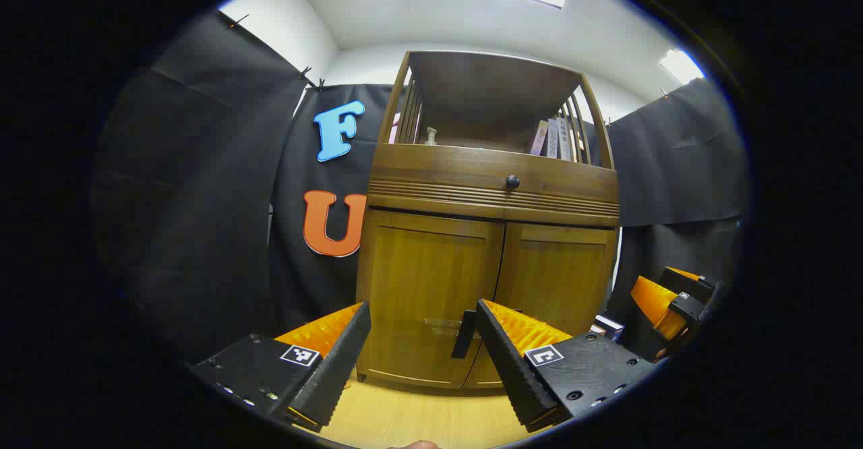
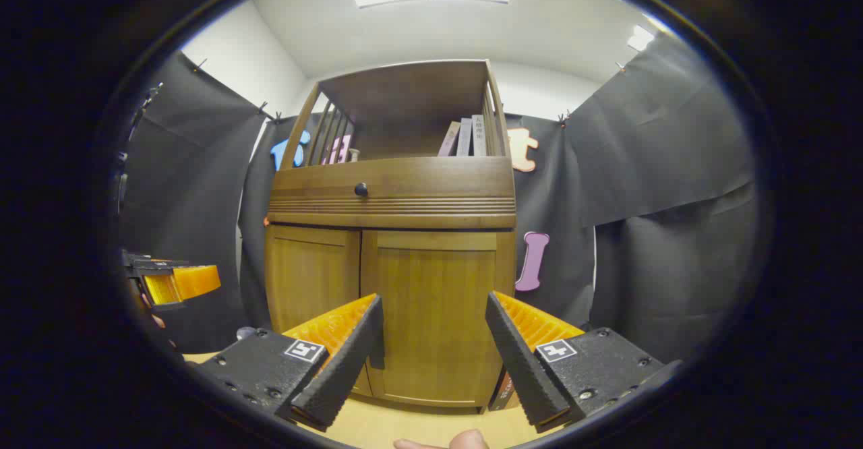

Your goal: Open the right door of the double-door shoe cabinet with the right hand, and open the left door with the left hand.

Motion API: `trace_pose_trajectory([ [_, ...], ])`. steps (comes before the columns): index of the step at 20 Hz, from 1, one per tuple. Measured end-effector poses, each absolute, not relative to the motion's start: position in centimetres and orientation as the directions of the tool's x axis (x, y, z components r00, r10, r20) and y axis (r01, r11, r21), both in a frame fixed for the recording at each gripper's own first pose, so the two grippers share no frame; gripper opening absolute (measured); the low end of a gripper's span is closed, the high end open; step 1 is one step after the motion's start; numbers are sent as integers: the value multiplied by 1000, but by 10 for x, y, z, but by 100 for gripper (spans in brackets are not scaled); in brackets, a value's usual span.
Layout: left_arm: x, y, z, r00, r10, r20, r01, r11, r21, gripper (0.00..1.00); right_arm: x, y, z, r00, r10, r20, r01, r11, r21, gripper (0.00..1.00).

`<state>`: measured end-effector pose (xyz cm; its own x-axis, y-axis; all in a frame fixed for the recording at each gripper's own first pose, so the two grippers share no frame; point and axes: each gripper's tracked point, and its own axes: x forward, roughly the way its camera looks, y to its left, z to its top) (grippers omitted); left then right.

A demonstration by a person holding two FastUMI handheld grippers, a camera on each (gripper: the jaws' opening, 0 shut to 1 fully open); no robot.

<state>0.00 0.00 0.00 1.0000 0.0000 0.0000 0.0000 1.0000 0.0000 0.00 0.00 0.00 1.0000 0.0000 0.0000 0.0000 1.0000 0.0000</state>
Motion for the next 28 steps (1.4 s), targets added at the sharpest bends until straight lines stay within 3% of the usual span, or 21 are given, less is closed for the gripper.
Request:
trace_pose_trajectory([
  [8,-7,13,-12,999,41,-25,-40,998,42,95,3,0,-17,998,14,-61,-13,1000,26,100],
  [10,-8,14,-6,999,40,-6,-39,998,55,100,4,1,-16,998,18,-57,-17,1000,22,99],
  [11,-8,13,-5,999,37,2,-37,997,61,95,6,1,-16,998,18,-59,-17,1000,17,99],
  [19,-11,27,0,999,52,15,-53,996,75,95,40,30,-23,996,27,-89,-27,1000,1,99],
  [28,-25,71,-1,988,151,20,-153,984,91,95,86,57,-63,981,50,-187,-50,999,7,100],
])
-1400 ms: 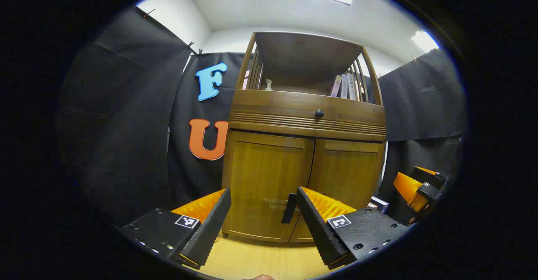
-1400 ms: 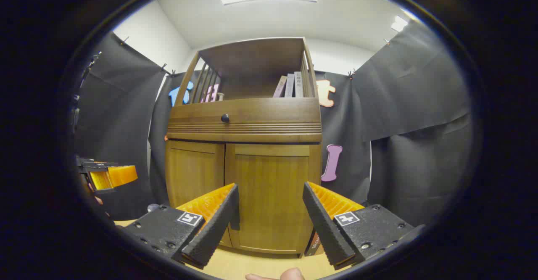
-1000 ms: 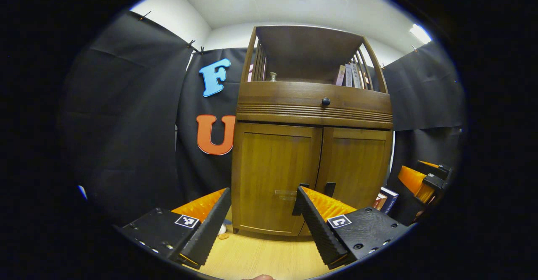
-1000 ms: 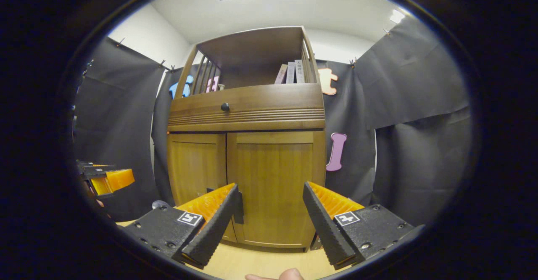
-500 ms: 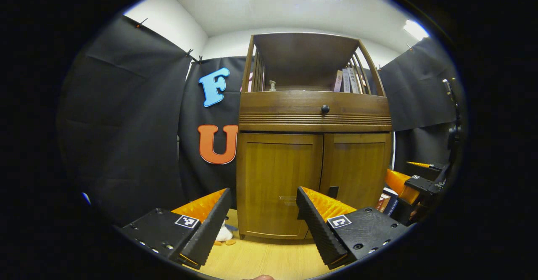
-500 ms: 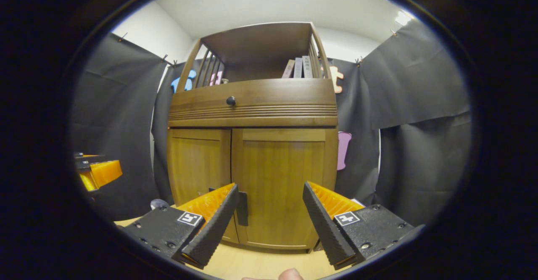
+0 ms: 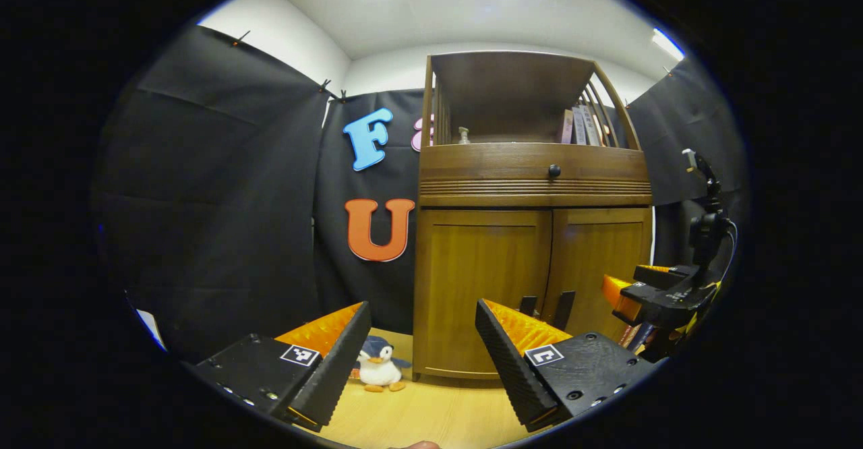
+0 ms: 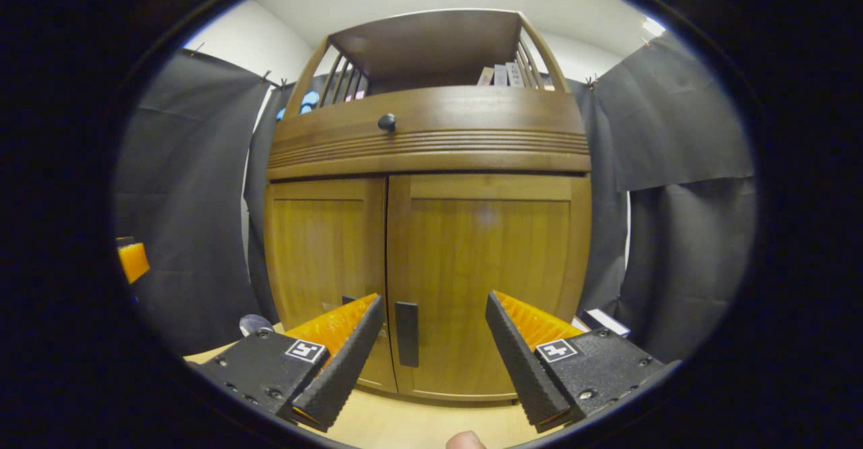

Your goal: Open the right door of the double-door shoe cabinet with the right hand, and open the left door with the left hand.

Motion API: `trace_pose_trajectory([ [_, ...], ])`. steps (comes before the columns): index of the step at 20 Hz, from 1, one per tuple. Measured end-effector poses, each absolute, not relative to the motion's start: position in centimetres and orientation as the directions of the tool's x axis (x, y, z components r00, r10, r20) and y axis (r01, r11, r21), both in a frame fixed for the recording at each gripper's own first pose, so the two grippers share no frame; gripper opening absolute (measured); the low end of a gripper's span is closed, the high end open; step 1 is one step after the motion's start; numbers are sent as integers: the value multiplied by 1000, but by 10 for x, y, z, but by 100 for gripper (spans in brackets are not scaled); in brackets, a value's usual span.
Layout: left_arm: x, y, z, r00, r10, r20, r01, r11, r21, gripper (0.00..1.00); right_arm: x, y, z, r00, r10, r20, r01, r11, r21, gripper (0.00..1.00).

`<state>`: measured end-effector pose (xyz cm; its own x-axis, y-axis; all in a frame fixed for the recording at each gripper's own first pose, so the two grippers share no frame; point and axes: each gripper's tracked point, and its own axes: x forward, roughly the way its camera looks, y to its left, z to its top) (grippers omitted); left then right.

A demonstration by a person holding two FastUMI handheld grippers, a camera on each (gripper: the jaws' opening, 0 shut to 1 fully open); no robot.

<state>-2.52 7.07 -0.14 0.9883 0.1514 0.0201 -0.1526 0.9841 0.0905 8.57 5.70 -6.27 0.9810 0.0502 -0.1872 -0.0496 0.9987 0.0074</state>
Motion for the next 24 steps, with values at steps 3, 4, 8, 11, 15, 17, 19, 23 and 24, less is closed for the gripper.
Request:
trace_pose_trajectory([
  [3,-30,86,0,981,192,26,-194,977,86,95,102,65,-86,971,52,-234,-52,999,6,99],
  [4,-33,90,0,978,206,29,-208,975,84,95,109,67,-95,968,55,-247,-55,998,7,98],
  [8,-39,104,0,969,246,34,-248,966,73,95,135,79,-123,951,58,-303,-60,998,2,96],
  [11,-45,114,1,961,275,40,-277,958,76,100,151,88,-150,924,54,-378,-56,998,5,92],
  [15,-52,124,2,951,304,45,-307,948,80,100,170,87,-171,908,34,-417,-39,999,-4,79],
  [17,-54,128,2,948,316,42,-318,945,80,95,174,88,-178,903,34,-429,-37,999,0,72],
  [19,-56,131,2,946,321,42,-324,942,86,95,178,91,-183,901,41,-431,-42,999,7,63],
  [23,-58,133,4,945,323,45,-326,940,95,100,187,98,-187,907,22,-421,-27,1000,-5,45],
  [24,-59,133,4,946,321,45,-324,941,97,95,189,98,-188,910,8,-414,-14,1000,-12,41],
])
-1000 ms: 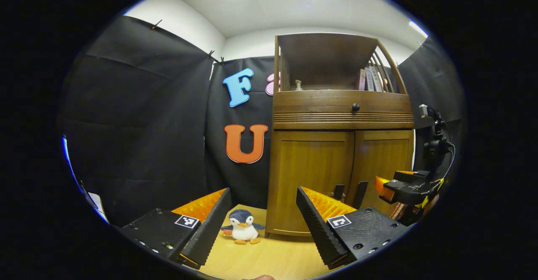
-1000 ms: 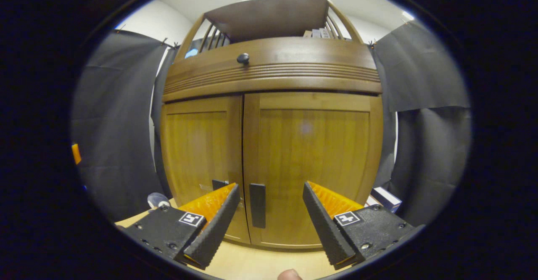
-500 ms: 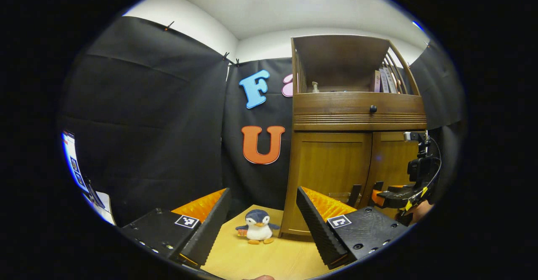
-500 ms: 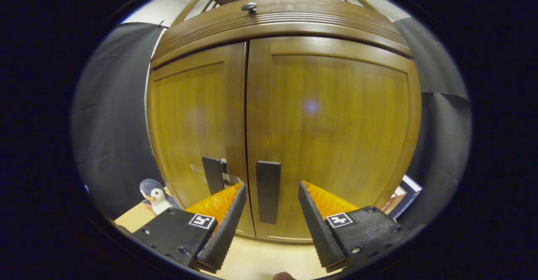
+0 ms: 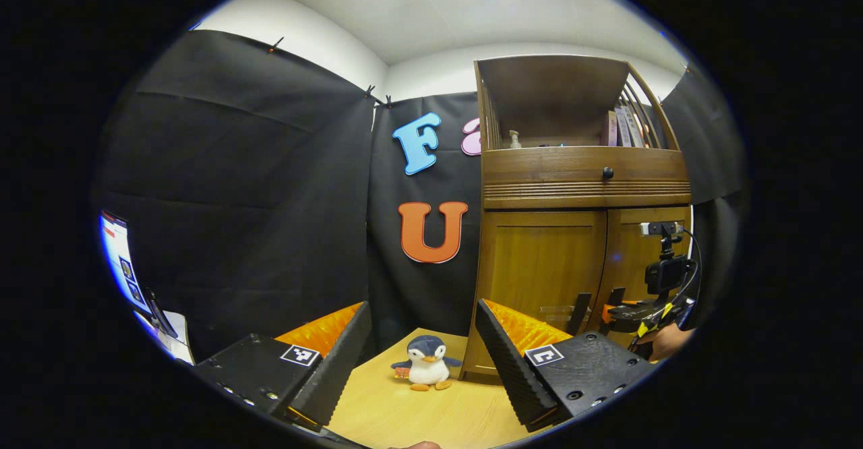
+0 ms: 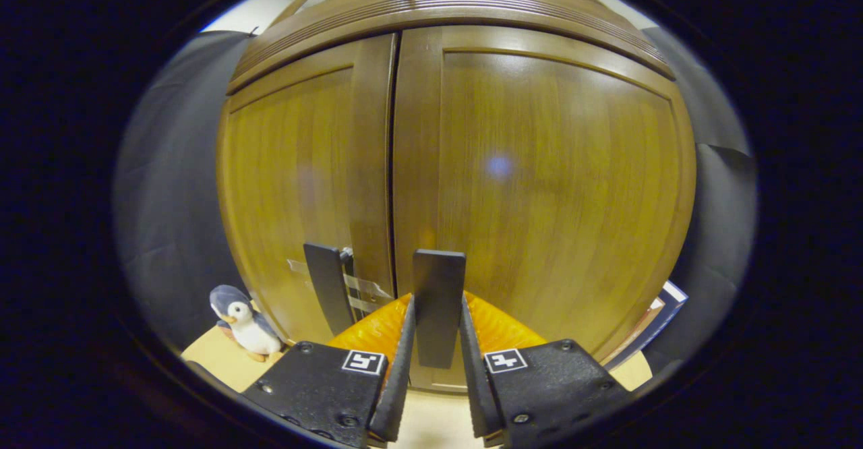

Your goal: Open the right door of the double-door shoe cabinet with the right hand, and open the left door with the left hand.

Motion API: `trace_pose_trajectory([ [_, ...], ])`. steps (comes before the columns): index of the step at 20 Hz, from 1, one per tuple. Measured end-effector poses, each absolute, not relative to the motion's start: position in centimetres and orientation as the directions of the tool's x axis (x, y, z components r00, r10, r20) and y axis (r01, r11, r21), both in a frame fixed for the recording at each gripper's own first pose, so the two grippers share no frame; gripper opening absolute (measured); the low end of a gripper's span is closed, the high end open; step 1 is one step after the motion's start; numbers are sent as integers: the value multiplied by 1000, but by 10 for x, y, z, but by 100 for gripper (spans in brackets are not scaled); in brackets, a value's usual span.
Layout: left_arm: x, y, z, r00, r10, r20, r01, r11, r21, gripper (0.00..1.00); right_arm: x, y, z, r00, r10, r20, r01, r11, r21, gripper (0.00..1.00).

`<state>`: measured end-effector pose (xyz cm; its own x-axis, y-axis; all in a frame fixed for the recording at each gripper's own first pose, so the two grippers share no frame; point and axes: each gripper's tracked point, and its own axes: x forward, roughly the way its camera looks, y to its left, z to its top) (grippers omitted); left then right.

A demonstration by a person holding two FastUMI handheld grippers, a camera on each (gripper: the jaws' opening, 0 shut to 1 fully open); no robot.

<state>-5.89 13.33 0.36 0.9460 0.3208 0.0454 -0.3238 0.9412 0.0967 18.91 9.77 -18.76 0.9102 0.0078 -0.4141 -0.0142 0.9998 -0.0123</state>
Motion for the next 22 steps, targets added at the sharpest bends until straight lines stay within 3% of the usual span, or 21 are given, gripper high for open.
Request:
trace_pose_trajectory([
  [3,-60,131,5,950,309,44,-312,945,97,95,194,97,-189,920,-24,-390,19,1000,-16,38],
  [4,-59,130,5,951,306,40,-309,946,97,100,196,96,-190,923,-34,-384,30,999,-14,40],
  [5,-61,130,4,952,304,37,-306,947,97,95,198,94,-190,924,-45,-380,40,999,-20,38],
  [15,-79,143,0,960,278,17,-278,956,89,94,186,93,-188,913,-70,-403,72,997,-11,32],
  [22,-71,134,-11,981,191,-18,-189,978,83,95,148,90,-186,914,-69,-400,77,997,4,32],
])
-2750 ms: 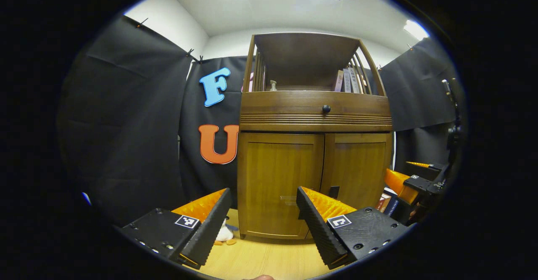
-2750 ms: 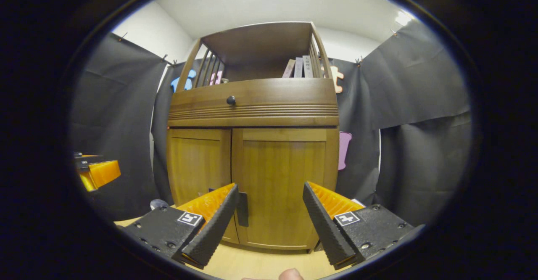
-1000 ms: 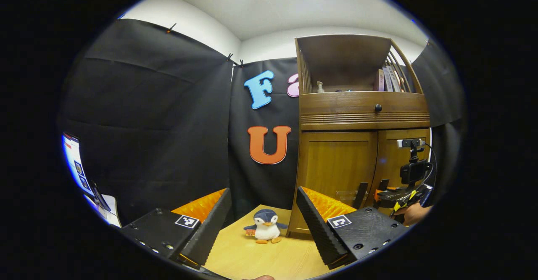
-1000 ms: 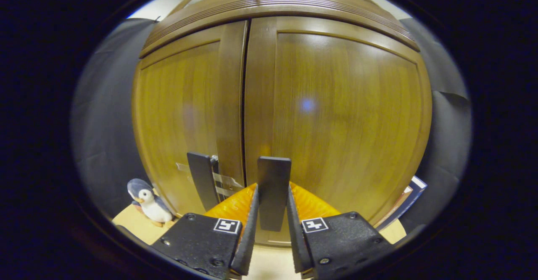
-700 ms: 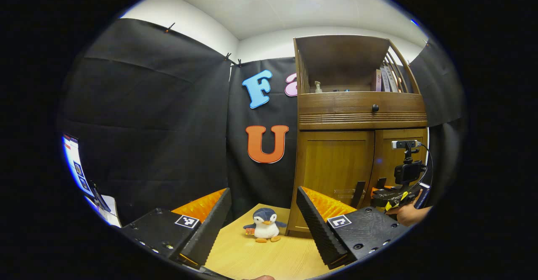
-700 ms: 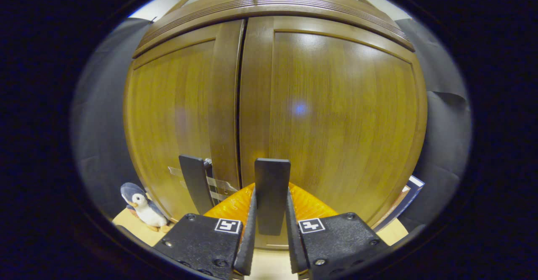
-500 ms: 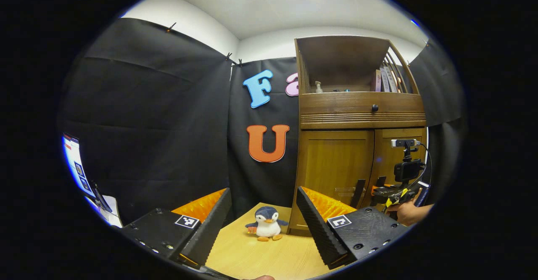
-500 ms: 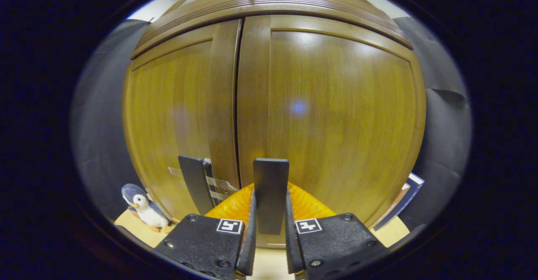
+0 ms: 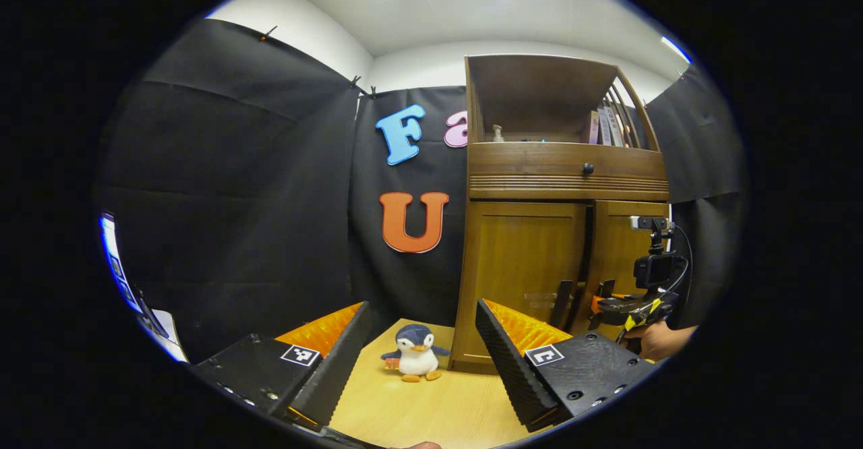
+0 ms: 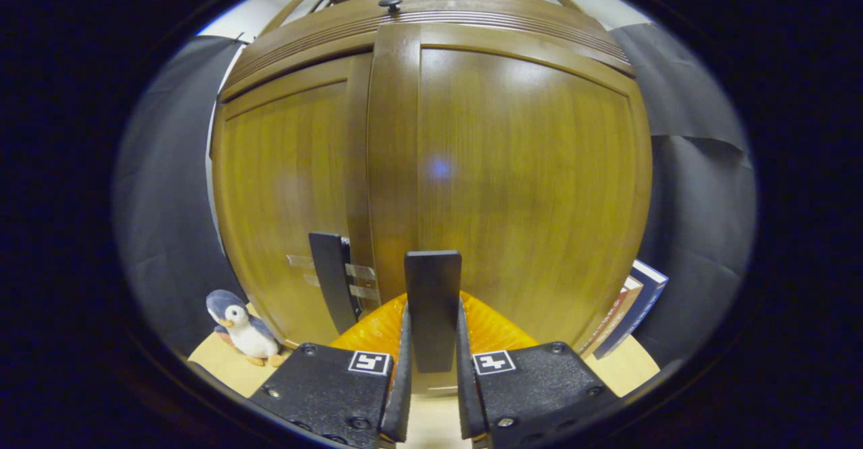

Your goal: Open the right door of the double-door shoe cabinet with the right hand, and open the left door with the left hand.

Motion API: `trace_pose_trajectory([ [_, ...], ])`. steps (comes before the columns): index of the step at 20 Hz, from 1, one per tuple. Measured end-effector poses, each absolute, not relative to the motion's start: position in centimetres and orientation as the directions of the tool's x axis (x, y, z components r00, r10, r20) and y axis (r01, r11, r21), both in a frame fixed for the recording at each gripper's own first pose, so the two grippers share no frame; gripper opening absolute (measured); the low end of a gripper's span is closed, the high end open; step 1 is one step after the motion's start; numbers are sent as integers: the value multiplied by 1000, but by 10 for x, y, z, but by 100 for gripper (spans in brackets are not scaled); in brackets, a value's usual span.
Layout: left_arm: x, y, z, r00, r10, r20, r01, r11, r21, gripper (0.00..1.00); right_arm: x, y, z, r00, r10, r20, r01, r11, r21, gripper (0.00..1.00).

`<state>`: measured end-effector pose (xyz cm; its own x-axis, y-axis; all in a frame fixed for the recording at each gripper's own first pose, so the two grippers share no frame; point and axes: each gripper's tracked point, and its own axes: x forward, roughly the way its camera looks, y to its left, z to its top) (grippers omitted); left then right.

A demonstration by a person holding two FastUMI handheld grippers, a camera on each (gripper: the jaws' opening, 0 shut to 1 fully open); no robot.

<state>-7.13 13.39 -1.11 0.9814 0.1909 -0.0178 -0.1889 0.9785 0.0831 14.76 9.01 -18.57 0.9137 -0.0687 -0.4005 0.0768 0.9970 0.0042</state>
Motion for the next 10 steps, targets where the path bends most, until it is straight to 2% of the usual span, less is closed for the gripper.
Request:
trace_pose_trajectory([
  [2,-69,129,-15,987,158,-28,-155,984,85,95,137,88,-182,914,-73,-400,80,997,2,32],
  [3,-67,127,-16,989,142,-30,-139,987,85,100,131,87,-183,914,-74,-399,81,997,1,32],
  [4,-64,124,-17,991,127,-32,-124,989,82,95,124,86,-182,914,-75,-398,83,997,5,32],
  [5,-63,123,-19,993,110,-34,-107,991,80,100,118,84,-179,914,-76,-398,85,996,7,32],
  [6,-62,121,-21,995,95,-39,-92,993,77,95,112,82,-178,914,-77,-398,88,996,9,32],
  [9,-58,115,-23,998,44,-47,-41,997,71,95,94,76,-175,912,-93,-399,109,994,16,32],
  [10,-62,117,-17,998,29,-48,-25,997,71,100,87,73,-174,912,-101,-398,117,993,16,33],
])
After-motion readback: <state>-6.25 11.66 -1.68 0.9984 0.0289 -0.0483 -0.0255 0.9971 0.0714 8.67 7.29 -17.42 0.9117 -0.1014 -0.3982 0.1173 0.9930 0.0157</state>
